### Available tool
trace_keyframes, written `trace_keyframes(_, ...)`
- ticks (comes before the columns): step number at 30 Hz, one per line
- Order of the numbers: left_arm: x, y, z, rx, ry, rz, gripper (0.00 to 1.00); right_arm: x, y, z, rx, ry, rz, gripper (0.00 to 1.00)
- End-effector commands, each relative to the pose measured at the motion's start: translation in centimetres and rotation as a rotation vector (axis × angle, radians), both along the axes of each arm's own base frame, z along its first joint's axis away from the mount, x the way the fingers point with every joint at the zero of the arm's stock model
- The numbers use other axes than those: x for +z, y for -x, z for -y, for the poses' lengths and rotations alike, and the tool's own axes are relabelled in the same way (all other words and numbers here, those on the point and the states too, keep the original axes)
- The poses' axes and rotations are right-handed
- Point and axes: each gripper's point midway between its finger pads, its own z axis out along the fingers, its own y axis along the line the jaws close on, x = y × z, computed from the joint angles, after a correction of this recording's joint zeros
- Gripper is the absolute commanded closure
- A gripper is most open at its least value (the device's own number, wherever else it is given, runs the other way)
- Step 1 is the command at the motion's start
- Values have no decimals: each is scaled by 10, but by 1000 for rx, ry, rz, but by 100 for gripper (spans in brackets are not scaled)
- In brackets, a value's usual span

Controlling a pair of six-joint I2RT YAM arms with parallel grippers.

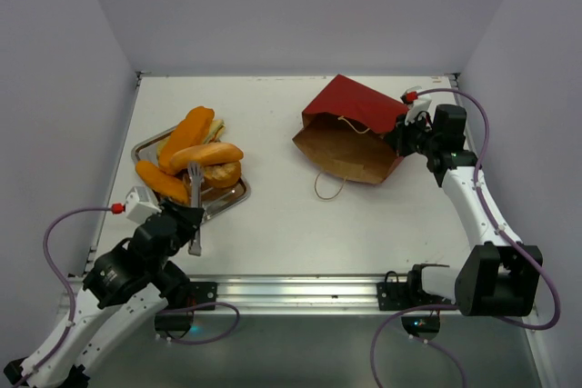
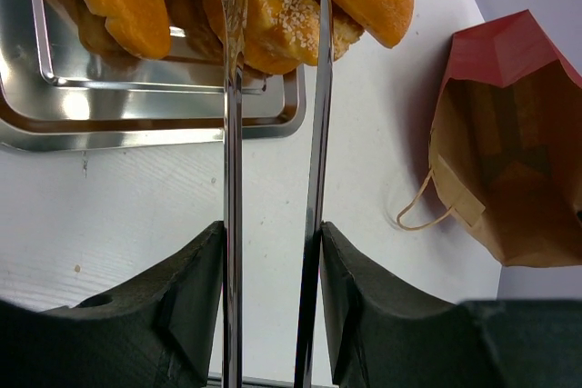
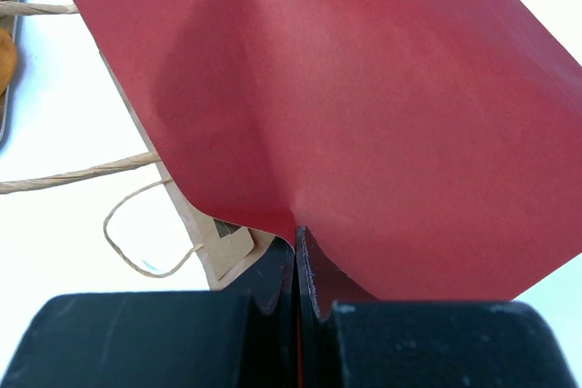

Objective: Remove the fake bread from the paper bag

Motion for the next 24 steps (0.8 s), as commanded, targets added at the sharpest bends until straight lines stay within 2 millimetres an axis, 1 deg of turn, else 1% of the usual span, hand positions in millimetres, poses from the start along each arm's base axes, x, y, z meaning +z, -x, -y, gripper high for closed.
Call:
trace_keyframes(1,19,1,-4,28,47,42,53,10,0,-2,16,-8,35,100)
trace_keyframes(5,21,4,-2,7,56,44,53,10,0,-2,16,-8,35,100)
trace_keyframes(8,27,6,0,-25,55,62,57,10,0,-2,16,-6,36,100)
trace_keyframes(12,42,9,5,-84,47,97,65,10,0,-2,15,-7,37,100)
trace_keyframes(15,51,12,13,-153,26,107,68,10,-1,-2,12,-6,35,100)
trace_keyframes(17,53,14,20,-211,6,103,70,10,-1,-2,14,-5,37,100)
trace_keyframes(20,59,15,41,-338,0,133,74,11,0,-2,12,-5,38,100)
trace_keyframes(21,68,16,61,-433,34,160,76,11,0,-2,12,-5,38,100)
trace_keyframes(22,62,17,73,-523,-8,178,78,11,0,-2,12,-5,37,100)
trace_keyframes(23,68,12,92,-594,8,211,83,12,0,-2,12,-5,40,100)
trace_keyframes(24,67,23,115,-740,41,214,85,11,0,-2,13,-4,39,100)
